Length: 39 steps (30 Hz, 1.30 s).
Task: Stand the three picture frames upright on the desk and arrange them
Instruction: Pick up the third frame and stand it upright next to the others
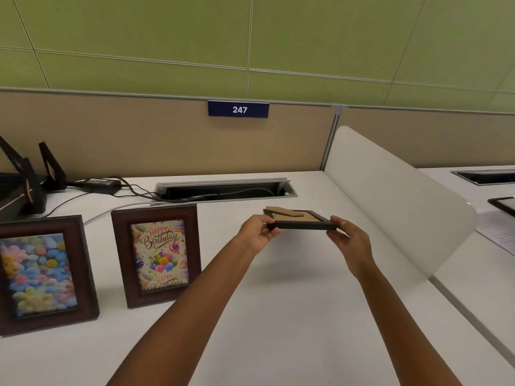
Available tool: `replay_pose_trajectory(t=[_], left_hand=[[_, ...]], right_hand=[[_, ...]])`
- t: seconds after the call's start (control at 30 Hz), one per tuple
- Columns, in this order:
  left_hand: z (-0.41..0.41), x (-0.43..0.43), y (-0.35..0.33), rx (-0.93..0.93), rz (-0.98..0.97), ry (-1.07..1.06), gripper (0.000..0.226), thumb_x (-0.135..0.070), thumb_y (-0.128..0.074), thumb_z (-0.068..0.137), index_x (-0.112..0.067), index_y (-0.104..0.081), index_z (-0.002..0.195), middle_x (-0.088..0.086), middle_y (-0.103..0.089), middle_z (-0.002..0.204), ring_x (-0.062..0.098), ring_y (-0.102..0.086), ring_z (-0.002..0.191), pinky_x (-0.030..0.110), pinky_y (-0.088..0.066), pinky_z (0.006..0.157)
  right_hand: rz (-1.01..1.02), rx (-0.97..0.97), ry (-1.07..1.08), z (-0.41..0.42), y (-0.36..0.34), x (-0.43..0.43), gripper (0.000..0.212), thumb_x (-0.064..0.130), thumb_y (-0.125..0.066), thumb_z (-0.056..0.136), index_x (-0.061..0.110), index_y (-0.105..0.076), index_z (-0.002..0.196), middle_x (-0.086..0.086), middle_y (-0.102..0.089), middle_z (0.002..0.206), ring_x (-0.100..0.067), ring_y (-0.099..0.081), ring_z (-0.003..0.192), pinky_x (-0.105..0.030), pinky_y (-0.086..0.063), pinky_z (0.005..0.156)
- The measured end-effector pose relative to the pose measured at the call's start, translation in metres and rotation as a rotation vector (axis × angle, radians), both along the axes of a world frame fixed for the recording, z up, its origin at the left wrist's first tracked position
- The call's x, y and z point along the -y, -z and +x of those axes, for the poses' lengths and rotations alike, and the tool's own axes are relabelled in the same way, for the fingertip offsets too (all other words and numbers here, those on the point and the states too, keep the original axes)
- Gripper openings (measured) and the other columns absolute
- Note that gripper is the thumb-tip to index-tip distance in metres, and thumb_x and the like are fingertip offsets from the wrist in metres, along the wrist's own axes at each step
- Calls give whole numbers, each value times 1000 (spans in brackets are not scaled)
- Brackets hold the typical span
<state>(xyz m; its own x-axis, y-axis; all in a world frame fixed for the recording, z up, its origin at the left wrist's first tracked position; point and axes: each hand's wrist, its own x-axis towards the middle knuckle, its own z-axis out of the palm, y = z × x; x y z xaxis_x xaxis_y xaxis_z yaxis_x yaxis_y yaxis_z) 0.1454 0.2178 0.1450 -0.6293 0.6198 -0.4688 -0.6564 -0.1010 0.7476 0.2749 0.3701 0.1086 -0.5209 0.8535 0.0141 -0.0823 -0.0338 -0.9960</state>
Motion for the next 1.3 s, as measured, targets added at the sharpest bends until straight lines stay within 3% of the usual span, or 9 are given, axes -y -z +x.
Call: replay_pose_trajectory(t=[0.1, 0.27, 0.43, 0.6, 0.8, 0.93, 1.07, 1.23, 1.3], left_hand=[[7, 7, -11, -55, -11, 12, 14, 3, -49, 86, 2, -48, 100, 17, -54, 101, 29, -58, 96, 32, -50, 79], [17, 24, -21, -51, 28, 66, 17, 2, -51, 85, 2, -47, 102, 20, -54, 100, 23, -60, 80, 30, -50, 78], [15, 46, -30, 6, 40, 179, 15, -1, -53, 85, 7, -51, 97, 19, -56, 85, 22, -60, 70, 21, -56, 49], [4, 56, -32, -66, 27, 213, 24, -15, -46, 90, 6, -50, 98, 20, -57, 86, 24, -60, 74, 27, -58, 66], [5, 55, -9, -300, -195, 183, 45, -43, -31, 94, -3, -53, 94, 12, -57, 85, 25, -57, 81, 32, -47, 78], [9, 54, 11, -469, -326, 158, 66, -54, -20, 92, -2, -46, 122, 18, -54, 112, 28, -51, 102, 36, -41, 92], [16, 58, 28, -470, -393, 249, 70, -55, -12, 91, -2, -45, 124, 21, -53, 128, 31, -51, 113, 39, -38, 99], [18, 61, 43, -464, -418, 318, 71, -55, -8, 91, -5, -45, 126, 21, -53, 127, 30, -50, 114, 39, -38, 102], [16, 61, 48, -499, -435, 284, 70, -53, -8, 92, -4, -47, 124, 21, -53, 122, 27, -50, 106, 38, -40, 100]], right_hand=[[159, 115, -27, 5, 6, 3, 34, -11, -39, 89, -3, -54, 118, -23, -53, 125, -35, -53, 112, -42, -46, 95], [493, 234, -32, 9, 19, 14, 38, -7, -53, 84, -1, -51, 122, -23, -54, 125, -37, -52, 114, -47, -43, 102], [661, 189, 44, 14, 21, 19, 24, 2, -50, 89, 1, -57, 111, -17, -62, 117, -28, -56, 109, -22, -39, 95], [748, 135, 91, 16, 19, 29, 18, 0, -47, 89, 1, -56, 104, -8, -60, 97, -19, -54, 89, 6, -33, 73], [701, 113, 82, 14, 18, 43, 18, -2, -45, 89, -1, -56, 103, -6, -60, 93, -18, -56, 81, 3, -39, 63], [586, 100, 49, 14, 23, 49, 15, 5, -46, 91, -1, -56, 101, -6, -60, 90, -5, -56, 77, 1, -41, 54], [470, 108, 46, 10, 34, 53, 16, 9, -45, 93, -2, -54, 101, -10, -59, 95, -17, -55, 84, -1, -44, 54], [296, 93, -7, 5, 38, 56, 20, 13, -44, 93, -1, -53, 106, -19, -60, 106, -30, -57, 100, -35, -52, 78], [222, 64, -45, 5, 37, 56, 17, 13, -44, 93, 1, -53, 102, -17, -60, 103, -30, -58, 99, -36, -53, 78]])
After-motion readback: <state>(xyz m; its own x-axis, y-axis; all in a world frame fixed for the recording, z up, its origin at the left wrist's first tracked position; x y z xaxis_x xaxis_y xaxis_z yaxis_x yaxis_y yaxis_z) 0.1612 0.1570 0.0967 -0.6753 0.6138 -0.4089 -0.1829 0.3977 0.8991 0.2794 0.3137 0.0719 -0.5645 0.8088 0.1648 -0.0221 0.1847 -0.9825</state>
